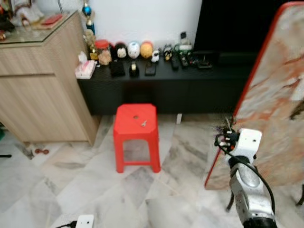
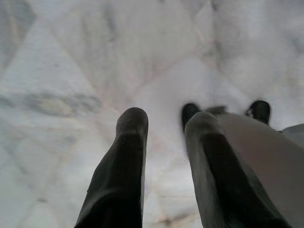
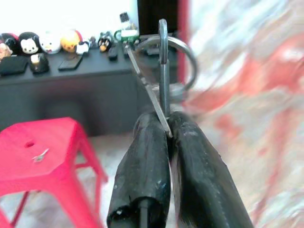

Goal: Hang keys on a hook

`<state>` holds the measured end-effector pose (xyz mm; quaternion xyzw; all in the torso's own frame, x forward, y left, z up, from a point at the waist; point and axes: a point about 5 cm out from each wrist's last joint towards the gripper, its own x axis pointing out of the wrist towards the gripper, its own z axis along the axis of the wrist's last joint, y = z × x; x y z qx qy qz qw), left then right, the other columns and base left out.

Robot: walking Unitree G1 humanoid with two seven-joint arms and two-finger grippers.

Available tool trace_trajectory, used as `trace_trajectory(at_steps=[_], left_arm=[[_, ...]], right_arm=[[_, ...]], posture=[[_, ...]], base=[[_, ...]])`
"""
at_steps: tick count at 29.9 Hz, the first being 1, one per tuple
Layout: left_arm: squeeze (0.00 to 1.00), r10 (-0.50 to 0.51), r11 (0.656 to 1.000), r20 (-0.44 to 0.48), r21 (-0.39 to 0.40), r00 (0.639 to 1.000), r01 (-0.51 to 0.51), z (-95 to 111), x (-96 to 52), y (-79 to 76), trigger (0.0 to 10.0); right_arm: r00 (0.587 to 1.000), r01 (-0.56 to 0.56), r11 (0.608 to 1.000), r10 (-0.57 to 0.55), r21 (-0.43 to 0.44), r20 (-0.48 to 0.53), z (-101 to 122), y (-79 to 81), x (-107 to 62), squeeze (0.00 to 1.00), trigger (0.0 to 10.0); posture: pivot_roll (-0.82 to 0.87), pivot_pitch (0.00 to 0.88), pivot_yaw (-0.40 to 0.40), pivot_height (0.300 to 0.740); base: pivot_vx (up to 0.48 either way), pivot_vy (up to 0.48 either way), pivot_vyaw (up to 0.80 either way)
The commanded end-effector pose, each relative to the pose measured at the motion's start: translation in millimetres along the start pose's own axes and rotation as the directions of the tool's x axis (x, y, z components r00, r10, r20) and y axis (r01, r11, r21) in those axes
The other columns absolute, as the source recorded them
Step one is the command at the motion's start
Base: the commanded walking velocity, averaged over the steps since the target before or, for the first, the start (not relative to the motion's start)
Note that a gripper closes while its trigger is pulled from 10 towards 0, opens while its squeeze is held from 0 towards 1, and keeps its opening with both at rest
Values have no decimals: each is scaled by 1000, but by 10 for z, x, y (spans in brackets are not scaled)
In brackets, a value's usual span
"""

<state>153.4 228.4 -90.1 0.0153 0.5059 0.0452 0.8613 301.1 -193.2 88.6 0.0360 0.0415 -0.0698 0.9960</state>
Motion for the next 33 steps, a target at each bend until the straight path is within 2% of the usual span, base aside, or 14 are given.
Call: trace_trajectory(at_steps=[1, 17, 24, 33], left_arm=[[0, 17, 1000, -23, -16, 1000, -18, -72, -13, 43, 10000], [0, 8, 1000, -31, -8, 999, -8, -106, -15, 15, 10000], [0, -3, 1000, -28, 21, 1000, 3, -98, -17, 25, 10000], [0, -1, 1000, -31, 29, 1000, 2, -99, -19, 42, 10000]], right_arm=[[1000, -23, 1000, 23, 4, 19, 56, 61, 22, 0, 10000], [999, -17, 1000, 17, -8, 34, 108, 26, 46, 0, 10000], [999, 1, 1000, -1, -11, 38, 104, -24, 19, 0, 10000], [999, -1, 1000, 2, -8, 43, 116, 13, 30, 0, 10000]], posture=[[-85, 0, -2, 740], [-118, 0, -4, 740], [-132, 0, 6, 740], [-127, 0, 12, 740]], base=[[0, -472, 0], [0, -472, 0], [0, -476, 0], [0, -473, 0]])
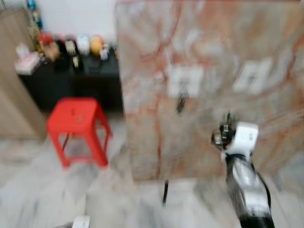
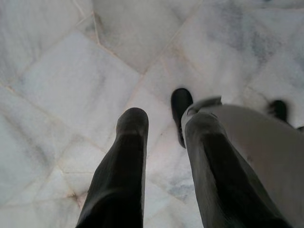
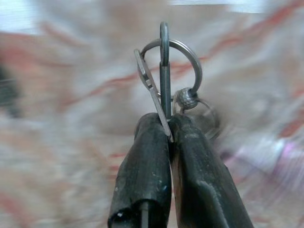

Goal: Hang keys on a hook

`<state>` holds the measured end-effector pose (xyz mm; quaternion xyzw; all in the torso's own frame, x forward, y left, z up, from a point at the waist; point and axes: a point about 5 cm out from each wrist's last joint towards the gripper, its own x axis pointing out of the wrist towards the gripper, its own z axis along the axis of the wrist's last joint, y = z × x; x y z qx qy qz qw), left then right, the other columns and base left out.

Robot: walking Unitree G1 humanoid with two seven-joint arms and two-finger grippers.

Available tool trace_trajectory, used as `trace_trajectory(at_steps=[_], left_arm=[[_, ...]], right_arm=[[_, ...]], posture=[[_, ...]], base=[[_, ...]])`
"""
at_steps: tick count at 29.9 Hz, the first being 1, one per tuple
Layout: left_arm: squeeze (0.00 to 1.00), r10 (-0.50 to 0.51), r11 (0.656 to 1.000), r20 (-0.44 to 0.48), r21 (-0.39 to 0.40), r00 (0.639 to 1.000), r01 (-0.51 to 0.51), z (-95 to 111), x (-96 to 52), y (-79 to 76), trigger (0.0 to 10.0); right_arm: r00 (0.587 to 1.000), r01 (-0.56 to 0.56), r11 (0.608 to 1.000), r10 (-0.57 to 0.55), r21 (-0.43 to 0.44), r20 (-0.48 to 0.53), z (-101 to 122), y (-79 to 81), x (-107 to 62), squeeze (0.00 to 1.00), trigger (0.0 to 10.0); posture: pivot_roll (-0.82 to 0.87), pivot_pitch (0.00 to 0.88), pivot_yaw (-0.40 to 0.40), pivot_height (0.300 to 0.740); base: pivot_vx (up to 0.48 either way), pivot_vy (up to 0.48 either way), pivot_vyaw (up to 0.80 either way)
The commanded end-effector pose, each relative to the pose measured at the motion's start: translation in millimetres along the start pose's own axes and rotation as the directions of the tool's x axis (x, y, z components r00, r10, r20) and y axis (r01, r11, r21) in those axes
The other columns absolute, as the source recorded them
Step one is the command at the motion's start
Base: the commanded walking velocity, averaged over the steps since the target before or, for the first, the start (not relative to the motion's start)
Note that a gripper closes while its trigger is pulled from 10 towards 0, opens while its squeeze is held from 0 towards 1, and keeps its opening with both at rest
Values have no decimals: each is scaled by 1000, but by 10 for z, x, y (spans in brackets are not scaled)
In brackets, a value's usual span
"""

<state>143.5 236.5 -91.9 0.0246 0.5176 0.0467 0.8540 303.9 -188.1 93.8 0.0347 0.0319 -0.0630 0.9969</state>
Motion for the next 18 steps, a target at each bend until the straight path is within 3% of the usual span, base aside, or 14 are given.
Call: trace_trajectory(at_steps=[1, 18], left_arm=[[0, -12, 1000, -4, 15, 1000, 12, -3, 5, -42, 10000], [0, 3, 1000, 28, -27, 1000, -2, 45, 7, -24, 10000]], right_arm=[[1000, 12, 1000, -11, -7, 24, 70, -41, 20, 0, 10000], [999, -25, 999, 26, -19, 36, 99, 85, 72, 0, 10000]], posture=[[-127, 0, 12, 740], [-123, 0, 24, 740]], base=[[0, -428, 0], [0, -19, 0]])
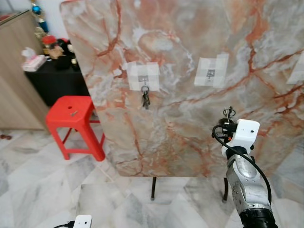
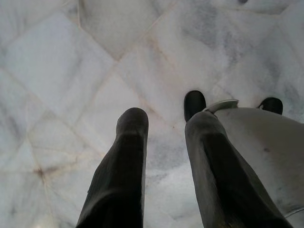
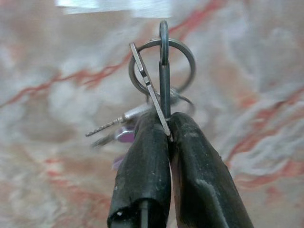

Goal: Hang keys on a hook

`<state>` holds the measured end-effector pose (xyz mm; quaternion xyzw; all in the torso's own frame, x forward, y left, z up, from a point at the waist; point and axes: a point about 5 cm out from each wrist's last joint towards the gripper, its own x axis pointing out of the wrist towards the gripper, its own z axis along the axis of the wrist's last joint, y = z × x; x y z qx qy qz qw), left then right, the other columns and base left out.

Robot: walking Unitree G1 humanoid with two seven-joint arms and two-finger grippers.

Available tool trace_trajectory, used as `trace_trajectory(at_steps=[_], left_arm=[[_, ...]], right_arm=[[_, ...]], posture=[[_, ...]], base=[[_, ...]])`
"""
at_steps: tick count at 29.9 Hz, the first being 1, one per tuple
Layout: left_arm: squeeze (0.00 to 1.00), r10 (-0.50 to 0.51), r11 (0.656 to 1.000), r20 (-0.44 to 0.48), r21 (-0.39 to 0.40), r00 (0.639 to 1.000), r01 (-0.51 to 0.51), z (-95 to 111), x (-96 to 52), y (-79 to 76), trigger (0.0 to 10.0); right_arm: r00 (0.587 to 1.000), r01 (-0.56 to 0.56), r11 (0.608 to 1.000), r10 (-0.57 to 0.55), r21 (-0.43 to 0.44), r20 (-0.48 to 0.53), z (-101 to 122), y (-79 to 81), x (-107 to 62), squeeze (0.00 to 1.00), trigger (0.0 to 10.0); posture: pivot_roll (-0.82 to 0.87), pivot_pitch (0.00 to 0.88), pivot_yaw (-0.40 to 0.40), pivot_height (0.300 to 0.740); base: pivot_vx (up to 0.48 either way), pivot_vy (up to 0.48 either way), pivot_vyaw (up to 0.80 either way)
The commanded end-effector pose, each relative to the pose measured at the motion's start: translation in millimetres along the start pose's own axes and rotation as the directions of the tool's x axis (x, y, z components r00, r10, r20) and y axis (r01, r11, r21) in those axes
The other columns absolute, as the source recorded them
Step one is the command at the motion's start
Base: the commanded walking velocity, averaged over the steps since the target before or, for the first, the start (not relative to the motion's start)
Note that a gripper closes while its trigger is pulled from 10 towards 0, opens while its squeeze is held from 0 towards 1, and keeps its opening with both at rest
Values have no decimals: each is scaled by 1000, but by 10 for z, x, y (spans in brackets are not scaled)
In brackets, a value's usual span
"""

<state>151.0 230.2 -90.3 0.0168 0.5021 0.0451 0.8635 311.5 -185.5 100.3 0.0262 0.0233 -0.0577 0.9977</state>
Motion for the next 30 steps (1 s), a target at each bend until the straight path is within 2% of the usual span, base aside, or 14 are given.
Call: trace_trajectory(at_steps=[1, 16, 24, 30], left_arm=[[0, 14, 1000, -7, -19, 1000, -14, -28, -9, 41, 10000], [0, 0, 1000, -25, 15, 1000, 1, -32, -7, 33, 10000], [0, -7, 999, -23, 36, 1000, 8, -25, -6, 30, 10000], [0, -22, 999, -22, 35, 1000, 23, -21, -5, 18, 10000]], right_arm=[[1000, -13, 1000, 13, -2, 17, 29, 43, 5, 0, 10000], [1000, -12, 1000, 12, 2, 13, 26, 54, 11, 0, 10000], [1000, -9, 1000, 9, 4, 15, 31, 56, 17, 0, 10000], [999, 33, 999, -33, 25, 17, 50, -22, 39, 0, 10000]], posture=[[-122, 0, 24, 740], [-119, 0, 23, 740], [-120, 0, 22, 740], [-120, 0, 22, 740]], base=[[0, 0, 0], [0, 252, 0], [0, 0, 0], [0, 0, 0]])
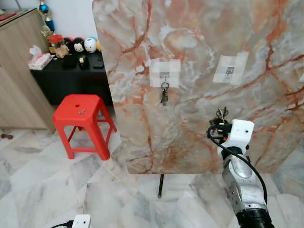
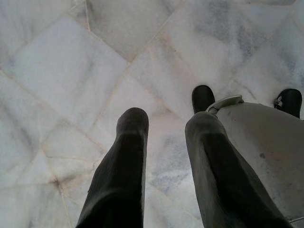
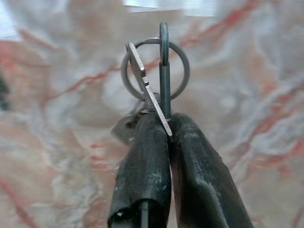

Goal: Hang keys on a hook

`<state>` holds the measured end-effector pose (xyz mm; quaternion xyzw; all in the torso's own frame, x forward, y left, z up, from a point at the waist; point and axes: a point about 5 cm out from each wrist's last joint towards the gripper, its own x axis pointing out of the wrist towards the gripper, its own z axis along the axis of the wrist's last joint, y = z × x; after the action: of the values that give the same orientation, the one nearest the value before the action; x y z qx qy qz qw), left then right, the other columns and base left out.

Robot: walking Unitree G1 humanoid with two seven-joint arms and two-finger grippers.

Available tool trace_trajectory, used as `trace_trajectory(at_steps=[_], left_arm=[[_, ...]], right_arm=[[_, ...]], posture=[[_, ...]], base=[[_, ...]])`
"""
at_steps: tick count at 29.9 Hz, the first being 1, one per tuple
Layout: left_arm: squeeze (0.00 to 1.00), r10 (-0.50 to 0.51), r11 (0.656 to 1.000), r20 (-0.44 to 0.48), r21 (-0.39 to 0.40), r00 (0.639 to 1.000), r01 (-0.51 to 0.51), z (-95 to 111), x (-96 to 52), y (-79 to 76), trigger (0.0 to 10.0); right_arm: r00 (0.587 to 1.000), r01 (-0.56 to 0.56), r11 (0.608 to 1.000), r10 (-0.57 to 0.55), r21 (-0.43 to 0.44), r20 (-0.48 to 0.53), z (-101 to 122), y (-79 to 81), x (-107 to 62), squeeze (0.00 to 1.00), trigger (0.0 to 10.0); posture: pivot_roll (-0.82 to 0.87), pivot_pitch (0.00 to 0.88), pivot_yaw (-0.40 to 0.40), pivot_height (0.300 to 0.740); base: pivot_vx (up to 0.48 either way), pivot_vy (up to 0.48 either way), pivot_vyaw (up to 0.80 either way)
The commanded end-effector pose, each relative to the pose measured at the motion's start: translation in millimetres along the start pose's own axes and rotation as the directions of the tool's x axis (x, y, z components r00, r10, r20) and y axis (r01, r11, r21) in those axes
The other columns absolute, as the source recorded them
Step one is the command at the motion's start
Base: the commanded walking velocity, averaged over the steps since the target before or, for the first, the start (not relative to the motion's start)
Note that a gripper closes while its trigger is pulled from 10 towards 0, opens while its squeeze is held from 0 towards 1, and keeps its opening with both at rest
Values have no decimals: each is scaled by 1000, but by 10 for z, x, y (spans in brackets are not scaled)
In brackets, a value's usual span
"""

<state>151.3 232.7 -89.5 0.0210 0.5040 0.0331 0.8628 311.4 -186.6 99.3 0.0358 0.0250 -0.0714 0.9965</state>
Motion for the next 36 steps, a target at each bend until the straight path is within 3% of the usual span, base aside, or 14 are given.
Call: trace_trajectory(at_steps=[1, 12, 30, 36], left_arm=[[0, -6, 1000, -19, 16, 1000, 6, -28, -1, -7, 10000], [0, -6, 1000, -9, 16, 1000, 6, -9, 0, -3, 10000], [0, -9, 1000, -9, 26, 1000, 9, -1, -2, 13, 10000], [0, -10, 1000, -9, 29, 1000, 10, -1, -2, 13, 10000]], right_arm=[[1000, 5, 1000, -6, 6, 21, 60, -9, 39, 0, 10000], [998, -12, 1000, 13, -14, 54, 169, -37, 122, 0, 10000], [999, -13, 1000, 13, 6, 53, 134, -3, 107, 0, 10000], [999, -15, 1000, 14, 8, 52, 127, 8, 108, 0, 10000]], posture=[[-120, 0, 22, 740], [-116, 0, 25, 740], [-118, 0, 37, 740], [-114, 0, 35, 740]], base=[[0, 0, 0], [0, 0, 0], [0, 0, 0], [243, 0, 0]])
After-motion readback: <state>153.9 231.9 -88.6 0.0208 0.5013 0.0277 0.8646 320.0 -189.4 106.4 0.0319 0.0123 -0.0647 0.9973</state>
